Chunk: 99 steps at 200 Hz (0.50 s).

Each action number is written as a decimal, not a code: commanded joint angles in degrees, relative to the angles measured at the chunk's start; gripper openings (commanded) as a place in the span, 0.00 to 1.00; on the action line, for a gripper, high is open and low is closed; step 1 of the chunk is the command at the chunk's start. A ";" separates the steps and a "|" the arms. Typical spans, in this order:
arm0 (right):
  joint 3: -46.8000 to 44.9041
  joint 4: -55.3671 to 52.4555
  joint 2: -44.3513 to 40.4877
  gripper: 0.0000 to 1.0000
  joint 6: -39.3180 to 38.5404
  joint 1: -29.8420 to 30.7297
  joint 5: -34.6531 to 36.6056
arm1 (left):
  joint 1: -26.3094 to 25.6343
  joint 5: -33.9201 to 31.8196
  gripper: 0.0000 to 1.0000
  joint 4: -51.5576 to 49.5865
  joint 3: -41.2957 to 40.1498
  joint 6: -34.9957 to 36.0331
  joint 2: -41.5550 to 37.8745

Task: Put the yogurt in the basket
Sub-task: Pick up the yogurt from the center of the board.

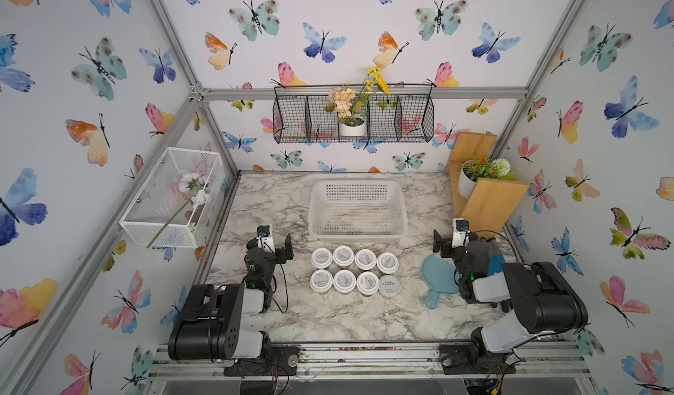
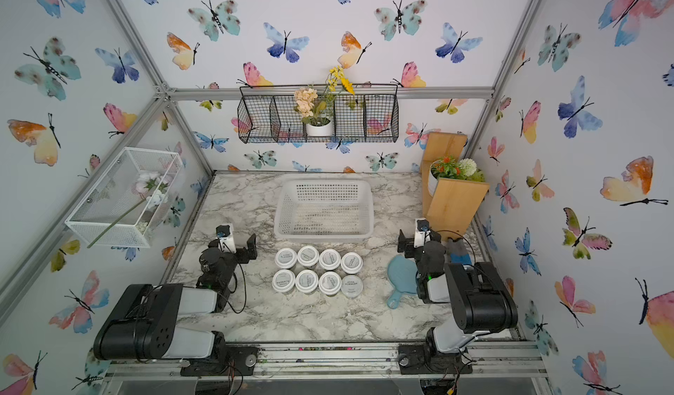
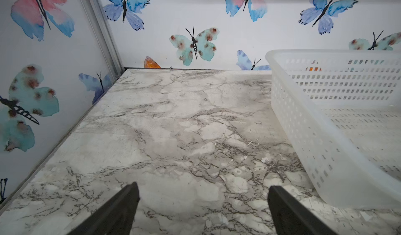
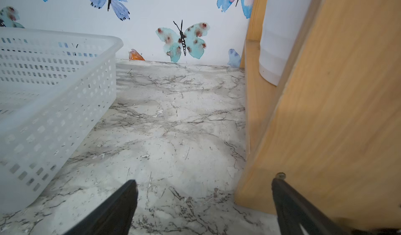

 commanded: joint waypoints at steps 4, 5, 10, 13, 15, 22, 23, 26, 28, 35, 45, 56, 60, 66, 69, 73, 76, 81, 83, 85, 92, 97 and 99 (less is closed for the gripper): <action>-0.34 1.03 -0.80 0.99 0.31 -0.14 0.12 | 0.36 1.80 0.99 -0.34 0.97 -0.31 -0.60; -0.35 0.99 -0.83 0.99 0.31 -0.14 0.16 | 0.29 1.83 0.99 -0.34 0.97 -0.31 -0.56; -0.34 0.84 -0.78 0.99 0.31 -0.14 0.25 | 0.34 1.81 0.99 -0.34 0.93 -0.31 -0.61; -0.31 0.94 -0.77 0.99 0.31 -0.14 0.23 | 0.36 1.81 0.99 -0.34 1.00 -0.36 -0.59; -0.34 1.02 -0.76 0.99 0.26 -0.18 0.21 | 0.34 1.80 0.99 -0.34 0.95 -0.32 -0.61; -0.31 1.22 -0.72 0.99 0.31 -0.14 0.18 | 0.34 1.85 0.99 -0.34 0.97 -0.31 -0.57; -0.33 1.22 -0.74 0.99 0.31 -0.14 0.15 | 0.37 1.81 0.99 -0.34 0.97 -0.31 -0.59; -0.35 1.08 -0.76 0.99 0.26 -0.18 0.12 | 0.35 1.85 0.99 -0.34 0.95 -0.31 -0.58; -0.35 1.06 -0.76 0.99 0.30 -0.15 0.12 | 0.32 1.86 0.99 -0.34 0.98 -0.31 -0.61; -0.35 1.05 -0.76 0.99 0.31 -0.16 0.12 | 0.32 1.83 0.99 -0.34 1.01 -0.32 -0.57; -0.35 1.05 -0.76 0.99 0.30 -0.14 0.13 | 0.33 1.84 0.99 -0.34 0.94 -0.31 -0.57; -0.34 1.05 -0.76 0.99 0.26 -0.14 0.14 | 0.36 1.86 0.99 -0.34 0.93 -0.31 -0.59; -0.35 1.05 -0.76 0.99 0.22 -0.16 0.12 | 0.35 1.83 0.99 -0.38 0.97 -0.32 -0.55; -0.31 1.08 -0.76 0.99 0.22 -0.20 0.16 | 0.33 1.78 0.99 -0.34 0.93 -0.31 -0.61; -0.33 1.07 -0.76 0.99 0.25 -0.15 0.12 | 0.34 1.85 0.99 -0.34 0.95 -0.31 -0.62; -0.35 1.06 -0.76 0.99 0.22 -0.14 0.12 | 0.32 1.84 0.99 -0.34 0.97 -0.31 -0.59; -0.29 1.05 -0.72 0.99 0.22 -0.14 0.12 | 0.31 1.85 0.99 -0.38 0.99 -0.31 -0.61; -0.35 1.09 -0.76 0.99 0.25 -0.18 0.12 | 0.33 1.79 0.99 -0.34 0.93 -0.31 -0.61; -0.33 1.10 -0.76 0.99 0.23 -0.17 0.12 | 0.32 1.84 0.99 -0.34 0.96 -0.31 -0.61; -0.30 1.13 -0.76 0.99 0.22 -0.15 0.12 | 0.31 1.83 0.99 -0.34 0.97 -0.36 -0.57; -0.38 1.12 -0.76 0.99 0.16 -0.14 0.14 | 0.32 1.84 0.99 -0.34 0.94 -0.31 -0.61; -0.33 1.07 -0.76 0.99 0.22 -0.14 0.15 | 0.39 1.85 0.99 -0.34 0.94 -0.37 -0.61; -0.35 1.14 -0.72 0.99 0.22 -0.14 0.13 | 0.33 1.81 0.99 -0.34 0.96 -0.39 -0.57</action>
